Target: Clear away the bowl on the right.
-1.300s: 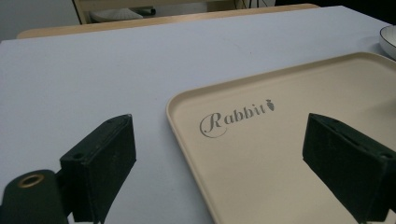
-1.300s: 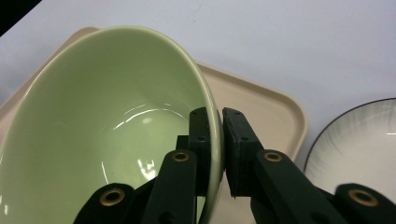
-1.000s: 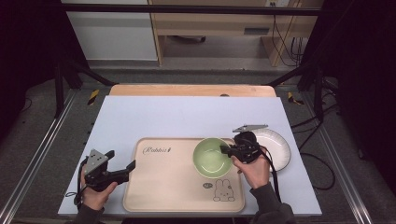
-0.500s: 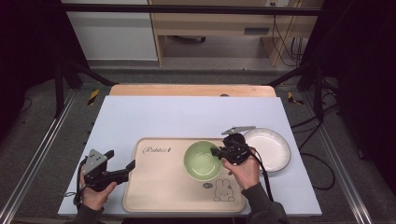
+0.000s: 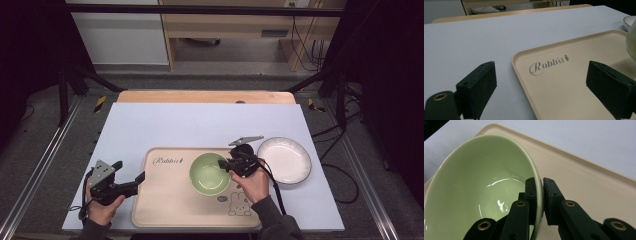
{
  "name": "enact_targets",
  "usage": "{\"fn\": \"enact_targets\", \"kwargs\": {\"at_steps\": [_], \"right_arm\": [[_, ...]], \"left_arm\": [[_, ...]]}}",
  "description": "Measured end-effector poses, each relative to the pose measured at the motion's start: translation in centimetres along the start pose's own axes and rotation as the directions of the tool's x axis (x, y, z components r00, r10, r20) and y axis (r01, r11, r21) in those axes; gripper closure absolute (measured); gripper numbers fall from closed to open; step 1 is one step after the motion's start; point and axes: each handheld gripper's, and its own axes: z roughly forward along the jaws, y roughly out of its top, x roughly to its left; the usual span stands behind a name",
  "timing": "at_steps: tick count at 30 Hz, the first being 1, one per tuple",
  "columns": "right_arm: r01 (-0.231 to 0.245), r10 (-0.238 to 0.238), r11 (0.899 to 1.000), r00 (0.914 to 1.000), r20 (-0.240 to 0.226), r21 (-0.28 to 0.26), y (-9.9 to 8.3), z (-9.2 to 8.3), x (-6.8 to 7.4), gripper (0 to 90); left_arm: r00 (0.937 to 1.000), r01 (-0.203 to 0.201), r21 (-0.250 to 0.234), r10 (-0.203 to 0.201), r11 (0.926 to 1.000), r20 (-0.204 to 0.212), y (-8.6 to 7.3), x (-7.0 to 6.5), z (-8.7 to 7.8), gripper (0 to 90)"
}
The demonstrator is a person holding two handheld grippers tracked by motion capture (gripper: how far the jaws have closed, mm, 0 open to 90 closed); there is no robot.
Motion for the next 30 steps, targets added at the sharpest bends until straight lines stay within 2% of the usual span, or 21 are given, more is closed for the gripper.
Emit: {"fn": "enact_targets", "kwargs": {"at_steps": [14, 18, 30], "right_arm": [[0.019, -0.018, 0.999, 0.9997, -0.019, 0.036, -0.1, 1.9, 1.3, 82.5], [0.037, -0.036, 0.998, 0.9991, -0.022, 0.042, -0.2, 2.4, 1.5, 82.5], [0.038, -0.036, 0.996, 0.9989, -0.03, 0.082, -0.5, 3.5, 2.1, 82.4]], "left_arm": [[1.0, -0.001, 0.003, 0.001, 1.0, 0.003, 0.0, 0.0, -0.1, 9.4], [1.0, -0.002, 0.003, 0.002, 1.0, 0.002, 0.0, 0.0, 0.0, 9.4], [1.0, 0.001, 0.002, -0.001, 1.0, 0.003, 0.0, 0.0, 0.0, 9.4]]}}
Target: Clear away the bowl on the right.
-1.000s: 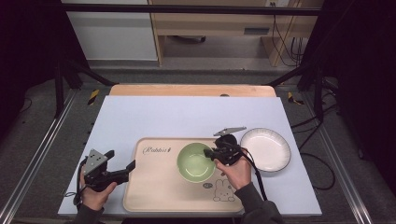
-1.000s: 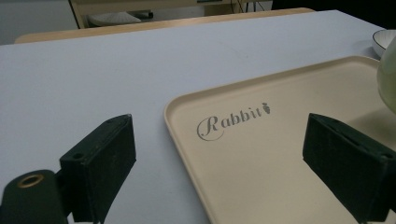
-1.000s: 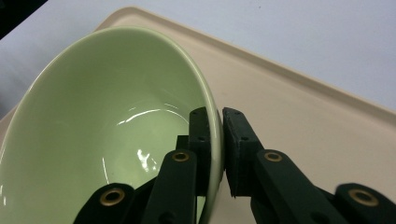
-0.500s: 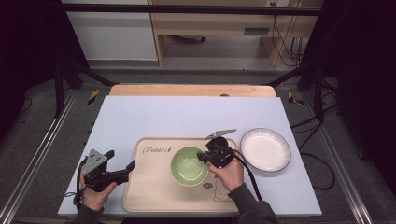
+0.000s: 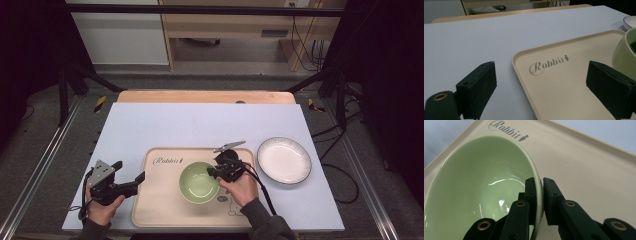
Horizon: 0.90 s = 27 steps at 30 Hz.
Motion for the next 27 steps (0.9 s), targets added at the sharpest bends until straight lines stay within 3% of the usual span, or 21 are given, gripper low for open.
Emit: {"fn": "enact_targets", "kwargs": {"at_steps": [6, 8, 14, 18, 23, 27], "right_arm": [[-0.013, 0.013, 1.0, 0.9999, 0.004, 0.022, -0.1, 0.4, 0.2, 82.3], [0.008, -0.008, 1.0, 1.0, 0.002, 0.017, -0.2, 0.6, 0.0, 82.3], [0.008, -0.007, 1.0, 1.0, -0.003, 0.016, -0.2, 0.8, -0.1, 82.3], [-0.012, 0.012, 1.0, 0.9999, -0.01, 0.022, -0.2, 0.8, -0.2, 82.3], [0.015, -0.015, 1.0, 0.9999, -0.004, 0.005, -0.3, 1.2, -0.4, 82.6], [0.01, -0.01, 1.0, 0.9999, -0.003, 0.007, -0.4, 1.3, -0.6, 82.7]], "left_arm": [[1.0, -0.002, 0.002, 0.002, 1.0, 0.001, 0.0, -0.1, 0.0, 9.3], [1.0, -0.002, 0.002, 0.002, 1.0, 0.001, 0.0, 0.0, 0.0, 9.4], [1.0, -0.002, 0.003, 0.002, 1.0, 0.001, 0.0, -0.1, 0.1, 9.4], [1.0, -0.003, 0.004, 0.003, 1.0, 0.001, 0.0, -0.1, 0.1, 9.4], [1.0, -0.002, 0.007, 0.002, 1.0, 0.002, -0.1, 0.0, 0.1, 9.4], [1.0, 0.002, 0.007, -0.002, 1.0, 0.002, -0.1, 0.0, 0.1, 9.3]]}}
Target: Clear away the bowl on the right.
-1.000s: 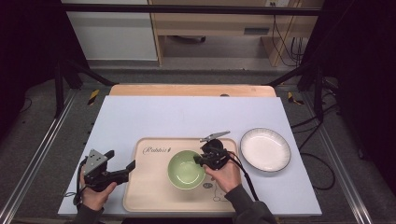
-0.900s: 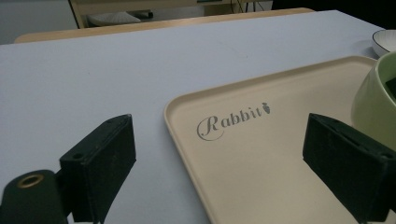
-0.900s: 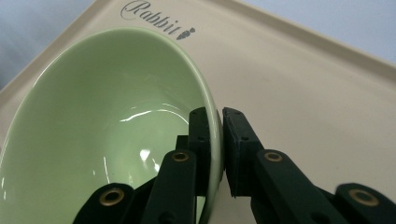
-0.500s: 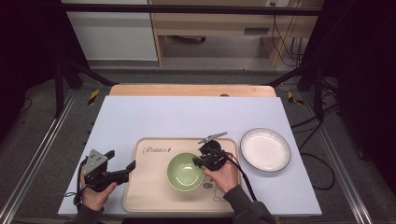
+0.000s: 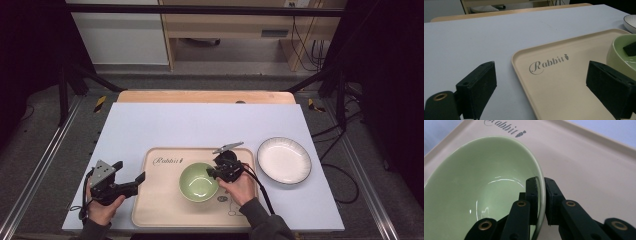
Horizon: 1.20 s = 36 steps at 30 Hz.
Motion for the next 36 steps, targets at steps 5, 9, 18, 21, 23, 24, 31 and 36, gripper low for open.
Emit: {"fn": "enact_targets", "kwargs": {"at_steps": [5, 9, 18, 21, 23, 24, 31, 36], "right_arm": [[0.007, -0.007, 1.0, 1.0, -0.003, -0.003, -0.1, 0.2, -0.4, 82.5], [0.02, -0.02, 1.0, 0.9998, 0.002, -0.014, -0.2, 0.3, -0.4, 82.2], [0.077, -0.073, 0.991, 0.9965, 0.042, -0.108, -0.2, -0.7, -0.3, 67.0], [0.085, -0.079, 0.986, 0.9959, 0.044, -0.145, -0.2, -1.5, -0.4, 56.2], [0.085, -0.079, 0.983, 0.9959, 0.045, -0.162, -0.2, -1.7, -0.4, 52.7], [0.101, -0.091, 0.974, 0.9943, 0.056, -0.202, -0.2, -2.3, -0.3, 44.6], [0.085, -0.065, 0.943, 0.9952, 0.073, -0.322, -0.3, -4.5, -0.6, 25.0], [0.103, -0.064, 0.909, 0.9919, 0.109, -0.403, -0.7, -6.1, -1.2, 18.8]], "left_arm": [[1.0, -0.001, 0.004, 0.001, 1.0, -0.001, -0.1, 0.0, 0.1, 9.3], [1.0, -0.004, 0.008, 0.004, 1.0, 0.0, -0.1, 0.0, 0.1, 9.4], [1.0, 0.003, 0.005, -0.003, 1.0, 0.002, -0.1, 0.1, 0.1, 9.3], [1.0, 0.003, 0.006, -0.003, 1.0, 0.0, -0.1, 0.1, 0.1, 9.3], [1.0, 0.003, 0.005, -0.003, 1.0, 0.0, -0.1, 0.2, 0.1, 9.2], [1.0, 0.006, 0.007, -0.006, 1.0, -0.001, -0.1, 0.2, 0.1, 9.2], [0.9999, 0.013, 0.002, -0.013, 0.9999, -0.004, 0.0, 0.4, 0.0, 8.9], [0.9998, 0.022, -0.001, -0.022, 0.9998, -0.005, 0.0, 0.6, -0.1, 8.7]]}}
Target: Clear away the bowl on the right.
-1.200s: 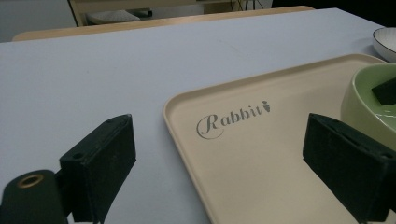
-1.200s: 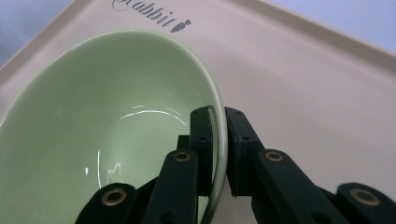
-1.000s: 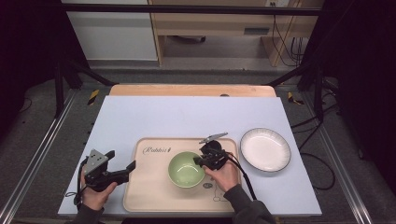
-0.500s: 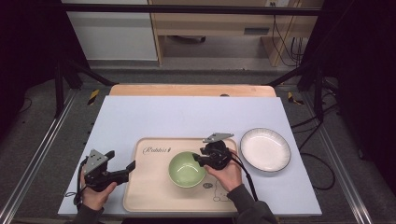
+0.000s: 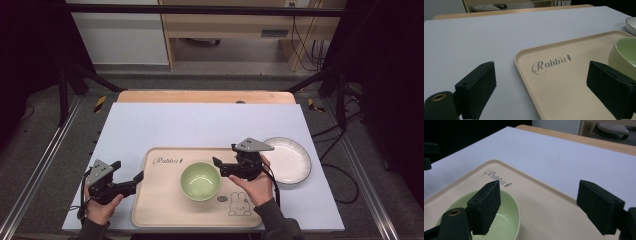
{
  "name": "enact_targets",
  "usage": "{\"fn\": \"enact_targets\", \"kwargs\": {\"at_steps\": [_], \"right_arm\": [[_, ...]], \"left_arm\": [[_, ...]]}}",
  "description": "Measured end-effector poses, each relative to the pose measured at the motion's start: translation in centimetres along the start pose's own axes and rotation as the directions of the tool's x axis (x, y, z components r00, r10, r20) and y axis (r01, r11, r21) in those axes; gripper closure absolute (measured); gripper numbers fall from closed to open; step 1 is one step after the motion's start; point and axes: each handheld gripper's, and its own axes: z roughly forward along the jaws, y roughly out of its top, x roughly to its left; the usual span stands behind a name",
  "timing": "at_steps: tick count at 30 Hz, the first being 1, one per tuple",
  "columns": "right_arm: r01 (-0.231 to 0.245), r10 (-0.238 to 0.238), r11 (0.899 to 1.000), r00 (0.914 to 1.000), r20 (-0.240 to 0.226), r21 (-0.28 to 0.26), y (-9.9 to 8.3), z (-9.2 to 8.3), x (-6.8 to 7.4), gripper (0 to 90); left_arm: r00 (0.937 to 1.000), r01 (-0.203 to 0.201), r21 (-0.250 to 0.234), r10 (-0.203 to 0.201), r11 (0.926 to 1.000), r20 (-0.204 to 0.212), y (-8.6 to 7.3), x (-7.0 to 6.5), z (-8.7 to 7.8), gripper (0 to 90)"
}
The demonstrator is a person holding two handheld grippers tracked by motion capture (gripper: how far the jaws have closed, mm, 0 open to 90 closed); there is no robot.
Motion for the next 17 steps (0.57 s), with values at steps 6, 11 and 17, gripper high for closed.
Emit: {"fn": "enact_targets", "kwargs": {"at_steps": [6, 11, 17], "right_arm": [[0.009, -0.007, 0.999, 0.9993, 0.037, -0.051, -0.1, -1.6, -0.9, 15.8], [0.013, -0.007, 0.997, 0.9971, 0.076, -0.078, -0.6, -2.7, -1.8, 14.3], [0.006, 0.003, 0.997, 0.9943, 0.107, -0.081, -1.5, -3.4, -2.7, 13.3]], "left_arm": [[1.0, 0.006, -0.003, -0.006, 1.0, -0.005, 0.0, 0.3, -0.1, 8.7], [0.9998, 0.009, 0.004, -0.009, 1.0, -0.015, -0.1, 0.7, 0.0, 8.7], [0.9993, 0.015, 0.025, -0.014, 0.9996, -0.033, -0.4, 1.4, 0.3, 8.8]]}}
